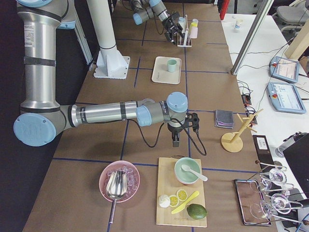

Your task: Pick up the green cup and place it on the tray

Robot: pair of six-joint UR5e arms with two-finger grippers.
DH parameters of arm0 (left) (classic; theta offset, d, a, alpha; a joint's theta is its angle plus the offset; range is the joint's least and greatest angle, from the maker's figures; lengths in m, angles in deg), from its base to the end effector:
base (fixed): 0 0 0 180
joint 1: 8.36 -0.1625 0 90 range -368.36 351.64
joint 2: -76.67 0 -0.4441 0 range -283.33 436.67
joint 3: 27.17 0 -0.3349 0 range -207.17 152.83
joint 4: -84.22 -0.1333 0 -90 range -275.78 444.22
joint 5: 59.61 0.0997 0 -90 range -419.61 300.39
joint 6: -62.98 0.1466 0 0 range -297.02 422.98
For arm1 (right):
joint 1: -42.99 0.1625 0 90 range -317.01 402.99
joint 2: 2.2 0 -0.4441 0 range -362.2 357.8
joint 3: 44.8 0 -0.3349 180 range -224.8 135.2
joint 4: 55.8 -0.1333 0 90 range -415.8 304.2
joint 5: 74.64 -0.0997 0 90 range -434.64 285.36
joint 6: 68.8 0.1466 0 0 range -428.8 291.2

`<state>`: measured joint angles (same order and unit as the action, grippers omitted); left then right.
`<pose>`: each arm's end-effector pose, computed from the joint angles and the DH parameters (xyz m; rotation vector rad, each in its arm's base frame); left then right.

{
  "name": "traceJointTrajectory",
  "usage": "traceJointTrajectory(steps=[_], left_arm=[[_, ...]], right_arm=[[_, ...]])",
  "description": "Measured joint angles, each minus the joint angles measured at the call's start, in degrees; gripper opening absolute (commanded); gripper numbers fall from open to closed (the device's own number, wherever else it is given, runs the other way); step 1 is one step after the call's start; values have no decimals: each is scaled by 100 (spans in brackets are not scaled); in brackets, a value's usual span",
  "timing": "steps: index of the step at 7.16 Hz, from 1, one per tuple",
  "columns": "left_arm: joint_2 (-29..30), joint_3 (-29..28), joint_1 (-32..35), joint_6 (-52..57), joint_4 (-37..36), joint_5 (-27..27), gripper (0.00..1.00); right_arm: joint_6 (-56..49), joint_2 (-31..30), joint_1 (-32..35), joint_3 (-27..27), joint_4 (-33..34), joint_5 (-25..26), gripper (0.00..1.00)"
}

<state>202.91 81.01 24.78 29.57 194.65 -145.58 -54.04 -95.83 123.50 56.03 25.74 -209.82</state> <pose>0.4445 -0.4617 0.1903 0.9681 0.8872 0.3031 -0.0417 -0.4270 0.6363 0.0886 -0.8200 -0.0210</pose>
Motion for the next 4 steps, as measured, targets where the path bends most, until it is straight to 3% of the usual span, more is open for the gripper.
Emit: traceJointTrajectory(steps=[2, 4], left_arm=[[-447, 542, 1322, -155, -1131, -1956, 100], [-1458, 737, 2871, 246, -1402, -3831, 100]], right_arm=[[0, 2, 0, 3, -13, 0, 100], [4, 0, 12, -21, -21, -31, 100]])
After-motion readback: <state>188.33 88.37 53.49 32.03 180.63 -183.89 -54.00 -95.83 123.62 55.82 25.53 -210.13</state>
